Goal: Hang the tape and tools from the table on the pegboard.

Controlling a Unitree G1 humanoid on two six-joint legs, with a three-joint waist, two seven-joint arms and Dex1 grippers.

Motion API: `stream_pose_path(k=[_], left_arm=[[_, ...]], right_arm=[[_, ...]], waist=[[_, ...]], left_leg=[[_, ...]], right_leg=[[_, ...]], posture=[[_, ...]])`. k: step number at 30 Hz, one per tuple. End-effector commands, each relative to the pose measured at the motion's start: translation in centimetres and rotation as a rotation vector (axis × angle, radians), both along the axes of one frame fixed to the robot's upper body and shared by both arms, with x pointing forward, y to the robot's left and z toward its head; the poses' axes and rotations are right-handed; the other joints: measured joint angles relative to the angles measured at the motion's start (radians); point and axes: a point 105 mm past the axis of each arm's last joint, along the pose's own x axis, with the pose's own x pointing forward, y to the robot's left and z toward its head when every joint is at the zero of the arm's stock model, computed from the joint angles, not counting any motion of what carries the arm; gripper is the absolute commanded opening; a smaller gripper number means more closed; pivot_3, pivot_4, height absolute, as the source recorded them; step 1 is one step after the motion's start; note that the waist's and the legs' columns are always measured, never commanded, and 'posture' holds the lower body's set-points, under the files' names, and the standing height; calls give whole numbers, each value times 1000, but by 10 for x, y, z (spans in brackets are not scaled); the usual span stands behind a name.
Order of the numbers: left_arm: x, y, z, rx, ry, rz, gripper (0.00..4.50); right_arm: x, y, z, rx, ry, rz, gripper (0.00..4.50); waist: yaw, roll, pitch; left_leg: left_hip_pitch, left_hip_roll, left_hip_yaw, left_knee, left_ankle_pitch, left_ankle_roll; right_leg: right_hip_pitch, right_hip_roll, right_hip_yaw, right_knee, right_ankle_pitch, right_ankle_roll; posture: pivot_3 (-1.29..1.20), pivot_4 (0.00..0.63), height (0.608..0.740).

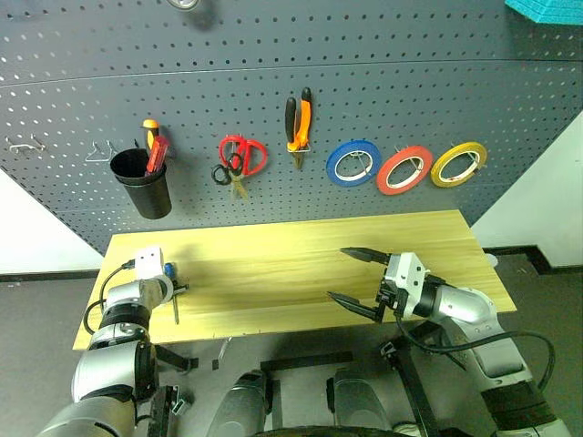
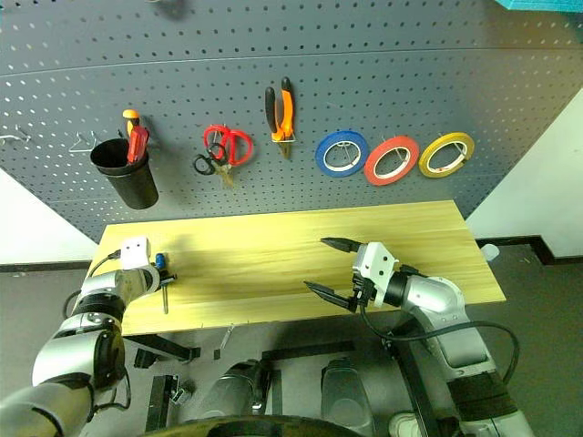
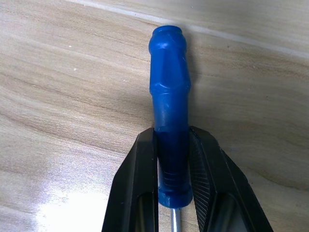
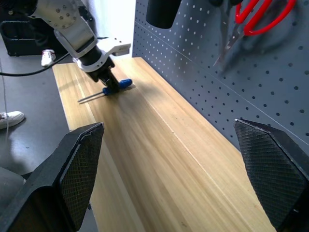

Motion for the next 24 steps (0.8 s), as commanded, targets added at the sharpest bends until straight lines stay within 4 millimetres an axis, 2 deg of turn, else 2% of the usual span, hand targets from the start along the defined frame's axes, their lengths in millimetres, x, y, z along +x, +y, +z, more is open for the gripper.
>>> stream_pose_path(k=[1, 4, 8, 11, 14, 17, 20, 24], left_arm=[[1, 7, 19, 8, -99, -47, 514], [0, -4, 48, -1, -269, -170, 514], [-11, -30, 101, -52, -575, -368, 514], [-35, -41, 165, -145, -948, -469, 514], [-50, -45, 210, -242, -1152, -516, 514], [-61, -54, 244, -266, -1278, -604, 514], [-60, -50, 275, -189, -1395, -614, 514], [-42, -24, 323, 34, -1566, -489, 514]], right_arm=[[1, -1, 20, 60, -25, 31, 4500], [-1, -1, 22, 63, -2, 72, 4500], [2, -3, 28, 69, -10, 97, 4500], [8, -2, 35, 81, -35, 107, 4500], [13, 1, 40, 93, -53, 122, 4500], [15, 5, 51, 141, -75, 142, 4500], [18, 11, 72, 236, -102, 151, 4500], [17, 24, 94, 308, -161, 180, 4500]], waist=[[-1, 0, 0], [1, 0, 0], [9, 0, 0], [11, 0, 0], [16, 0, 0], [25, 0, 0], [31, 0, -1], [36, -1, -1]], left_leg=[[0, 0, 0, -1, 0, 0], [0, 1, 1, -4, 0, 1], [-1, 1, 3, -8, 0, 1], [-1, 2, 5, -10, -1, 0], [-1, 4, 6, -11, -1, 0], [-1, 4, 7, -12, 0, 1], [-1, 4, 8, -12, 0, 2], [0, 4, 8, -11, 0, 2]], right_leg=[[-1, 0, 1, 0, 0, 0], [-2, 0, 3, -2, 0, 0], [-4, -1, 5, -5, 0, -1], [-4, -1, 6, -8, 0, -2], [-4, 0, 8, -9, -1, -4], [-4, 1, 8, -9, -1, -5], [-4, 1, 9, -9, 0, -2], [-5, 2, 9, -9, 0, -2]], posture=[[-147, 135, 740], [-139, 131, 740], [-124, 122, 740], [-106, 111, 740], [-92, 102, 740], [-81, 92, 740], [-79, 86, 740], [-83, 74, 740]])
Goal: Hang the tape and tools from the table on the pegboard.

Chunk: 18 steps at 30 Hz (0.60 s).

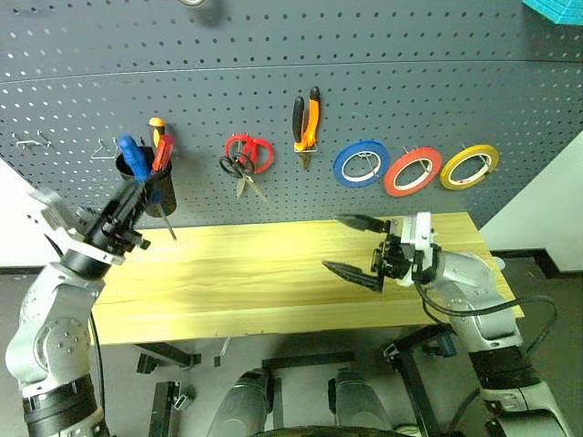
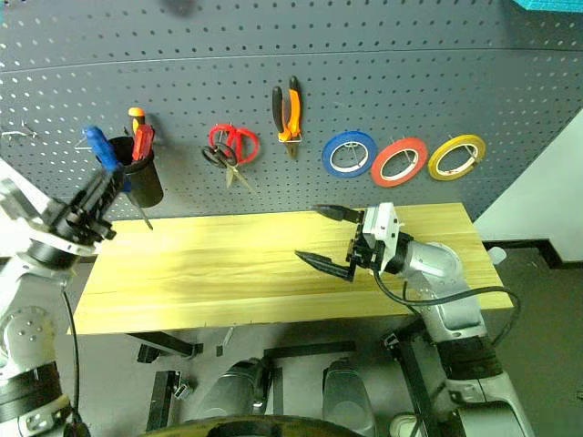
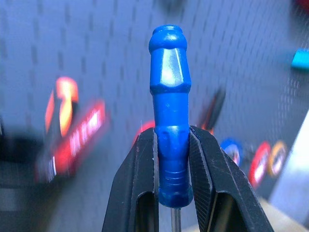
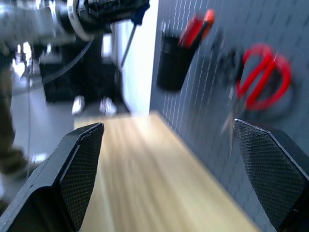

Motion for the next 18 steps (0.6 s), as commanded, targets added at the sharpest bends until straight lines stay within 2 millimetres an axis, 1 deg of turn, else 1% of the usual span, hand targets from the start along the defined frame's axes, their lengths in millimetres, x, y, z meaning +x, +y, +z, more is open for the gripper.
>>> stream_pose_path(k=[1, 2, 4, 8, 10, 13, 18], left_arm=[[9, 30, 51, 45, -213, 230, 514], [14, 36, 59, 53, -242, 286, 514], [23, 41, 68, 77, -281, 349, 514], [37, 43, 74, 123, -324, 409, 514], [46, 45, 71, 145, -316, 426, 514], [58, 45, 60, 176, -290, 444, 514], [69, 47, 44, 176, -265, 450, 514]], right_arm=[[-4, 9, 32, 92, -91, 22, 4500], [-4, 11, 34, 98, -102, 26, 4500], [-4, 13, 34, 96, -107, 26, 4500], [-3, 14, 30, 88, -100, 15, 4500], [-3, 13, 28, 80, -100, 5, 4500], [-3, 9, 26, 72, -99, -16, 4500], [-2, 4, 20, 45, -96, -43, 4500]], waist=[[0, -1, 0], [-1, -1, -1], [-4, -1, -1], [-10, -1, -1], [-11, -1, -2], [-12, -3, -3], [-20, -5, -5]], left_leg=[[0, 0, 0, 0, 0, 0], [0, 0, 0, 0, 0, 0], [1, 0, 1, 0, 0, 0], [1, -1, 1, -1, 0, 1], [1, -2, 1, -1, 0, 1], [1, -2, 1, -1, 0, 1], [1, -3, 1, 0, 0, 1]], right_leg=[[0, 0, 0, 0, 0, 0], [0, 1, 0, 0, 0, 0], [0, 0, 0, 0, 0, 0], [1, 0, 1, 0, 0, 1], [0, 0, 1, 1, 1, 1], [0, 0, 1, 2, 1, 1], [0, 0, 1, 2, 1, 1]], posture=[[-83, 72, 740], [-86, 70, 740], [-88, 65, 740], [-95, 59, 740], [-100, 58, 740], [-110, 53, 740], [-130, 47, 740]])
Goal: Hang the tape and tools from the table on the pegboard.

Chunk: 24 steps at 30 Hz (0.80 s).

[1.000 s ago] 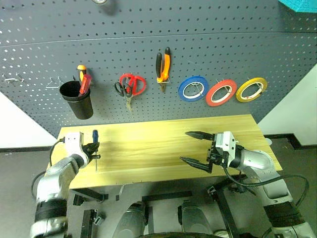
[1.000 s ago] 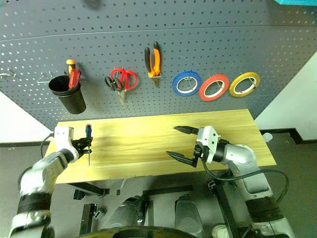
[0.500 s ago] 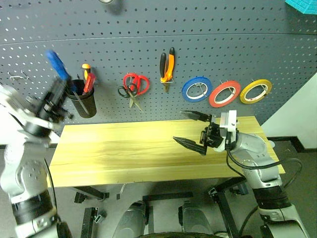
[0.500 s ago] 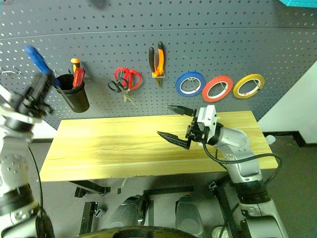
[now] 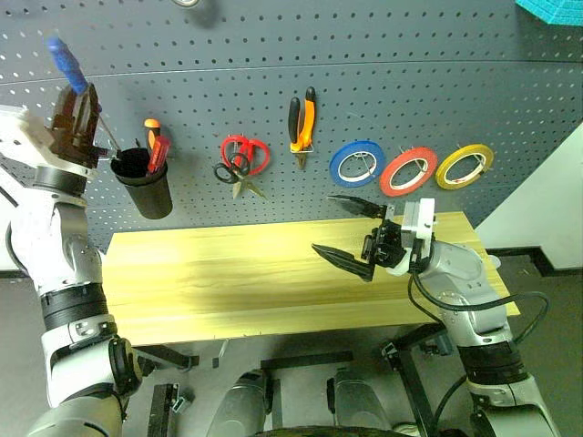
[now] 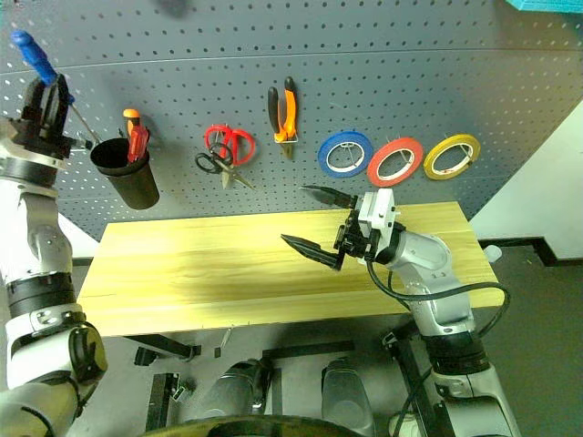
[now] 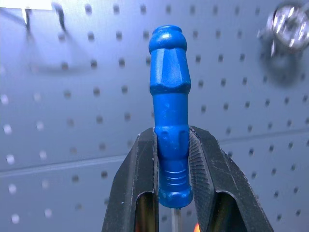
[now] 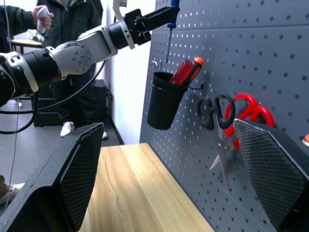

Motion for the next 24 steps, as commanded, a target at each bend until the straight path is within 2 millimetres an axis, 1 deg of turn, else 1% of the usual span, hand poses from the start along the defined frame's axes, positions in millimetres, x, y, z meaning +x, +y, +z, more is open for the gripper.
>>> stream_pose_path(k=[1, 2, 4, 6, 9, 14, 17, 19, 21, 22, 24], left_arm=[[2, 0, 6, 16, -36, 1, 514], [3, 0, 3, 8, -31, -7, 514], [3, 1, 0, -6, -28, -16, 1250], [2, 0, 0, -6, -38, -22, 1872], [1, 6, -3, -16, -37, 19, 2826], [-9, 9, -6, -13, -43, 11, 2826], [-28, -1, -7, 24, -34, -104, 2826], [-44, -11, -13, 79, 12, -194, 2826], [-57, -19, -25, 129, 89, -258, 2826], [-63, -24, -35, 157, 146, -292, 2826], [-74, -34, -69, 233, 326, -346, 2826]], right_arm=[[-1, -6, 7, -11, -56, -30, 4500], [-1, -7, 7, -13, -55, -34, 4500], [-1, -8, 6, -19, -56, -40, 4500], [-1, -8, 5, -23, -57, -44, 4500], [-1, -9, 3, -30, -56, -46, 4500], [-1, -10, 0, -44, -54, -52, 4500], [-1, -14, -3, -54, -44, -65, 4500], [-1, -18, -7, -62, -31, -83, 4500], [-1, -24, -13, -71, -9, -99, 4500], [-1, -28, -17, -79, 6, -111, 4500], [0, -39, -37, -134, 62, -148, 4500]], waist=[[-9, 0, -1], [-14, -1, -1], [-19, -2, -2], [-25, -3, -3], [-30, -3, -5], [-42, -3, -9], [-53, -4, -10], [-59, -4, -10], [-66, -3, -10], [-67, -2, -11], [-68, 1, -14]], left_leg=[[0, 0, 0, 0, 0, 0], [0, 0, 0, 0, 0, 0], [0, 0, 0, 0, 0, 0], [0, 0, 0, 1, 0, 0], [0, 0, 0, 1, 0, 0], [0, 0, -1, 2, 0, 0], [0, 1, -1, 2, 0, 0], [0, 2, 0, 2, 0, 0], [0, 2, 0, 1, 0, 0], [0, 2, 0, 1, 0, 0], [2, 3, 1, 1, 0, 0]], right_leg=[[0, 0, 0, 0, 0, 0], [0, 0, 0, 0, 0, 0], [0, 0, 0, 0, 0, 0], [0, 0, 0, 1, 0, 0], [1, 0, 0, 2, 0, 0], [1, 0, 0, 3, 0, 0], [1, 0, 0, 3, 0, 0], [1, 0, 1, 4, 0, 0], [0, 0, 2, 5, 0, 0], [0, 0, 2, 5, 0, 0], [1, 0, 2, 5, 0, 0]], posture=[[-130, 47, 740], [-131, 47, 740], [-132, 46, 740], [-132, 46, 740], [-129, 46, 740], [-129, 47, 740], [-132, 48, 740], [-129, 49, 740], [-117, 53, 740], [-112, 53, 740], [-98, 56, 740]])
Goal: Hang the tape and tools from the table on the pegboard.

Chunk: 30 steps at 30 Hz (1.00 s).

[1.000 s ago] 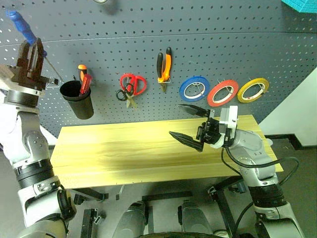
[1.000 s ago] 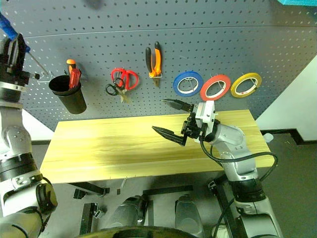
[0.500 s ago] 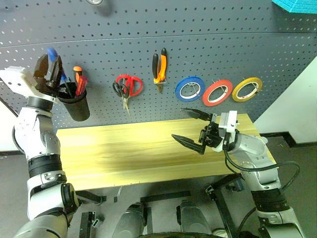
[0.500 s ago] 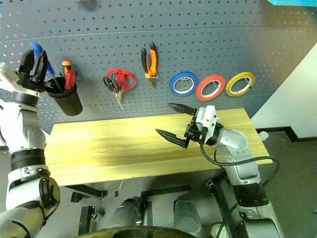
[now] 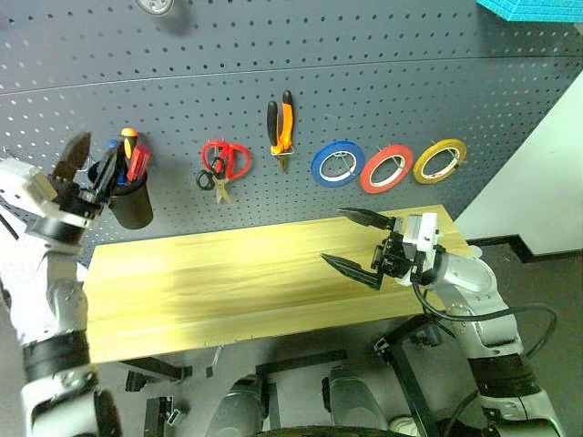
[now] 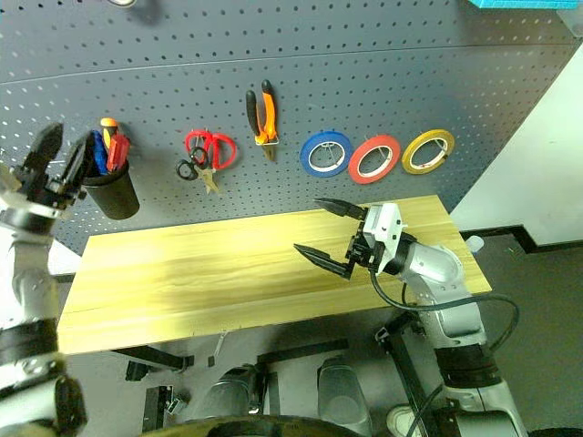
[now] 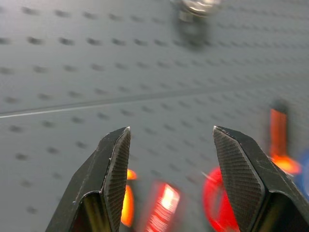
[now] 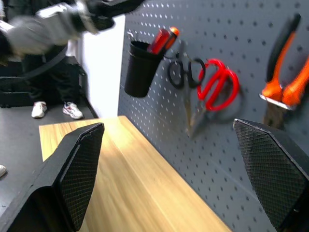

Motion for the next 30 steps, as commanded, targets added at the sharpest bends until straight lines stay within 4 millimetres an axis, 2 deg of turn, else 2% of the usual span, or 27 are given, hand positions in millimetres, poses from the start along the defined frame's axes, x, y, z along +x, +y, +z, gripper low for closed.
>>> stream_pose_path(k=[1, 4, 7, 12, 15, 20, 30], left_arm=[[-16, -21, -33, 129, 188, -100, 2826], [-25, -26, -88, 231, 413, -81, 2826], [-37, -28, -135, 291, 517, -40, 2826], [-50, -24, -184, 217, 540, 71, 2826], [-67, -21, -213, 194, 604, 102, 2826], [-88, -20, -243, 197, 653, 133, 2826], [-87, -27, -258, 182, 645, 144, 2826]], right_arm=[[3, -21, -19, -84, 34, -75, 4500], [8, -41, -50, -205, 90, -157, 4500], [9, -64, -73, -249, 148, -238, 4500], [4, -103, -109, -308, 210, -401, 4500], [-2, -123, -124, -315, 233, -497, 4500], [-14, -149, -146, -355, 270, -607, 4500], [-14, -162, -166, -387, 303, -686, 4500]], waist=[[4, 5, -4], [26, 8, -6], [47, 9, -7], [73, 11, -14], [79, 12, -16], [77, 13, -23], [76, 18, -46]], left_leg=[[1, 0, 1, 0, 0, 0], [7, 0, 3, 0, -1, 0], [14, 3, 5, -1, -2, -3], [16, 5, 10, -1, -3, -2], [16, 5, 10, -2, -3, 0], [16, 5, 16, -2, -4, 0], [17, 9, 23, -1, -4, 0]], right_leg=[[1, 0, 0, 0, 0, 0], [4, 0, 1, -2, -1, -1], [12, 1, 1, -4, -4, -8], [15, -1, 1, -8, -5, -8], [14, 0, 1, -9, -5, -7], [15, -1, 2, -9, -5, -7], [16, -1, 3, -9, -5, -7]], posture=[[-98, 56, 740], [-85, 55, 740], [-83, 54, 740], [-83, 48, 740], [-87, 44, 740], [-92, 40, 740], [-83, 21, 740]])
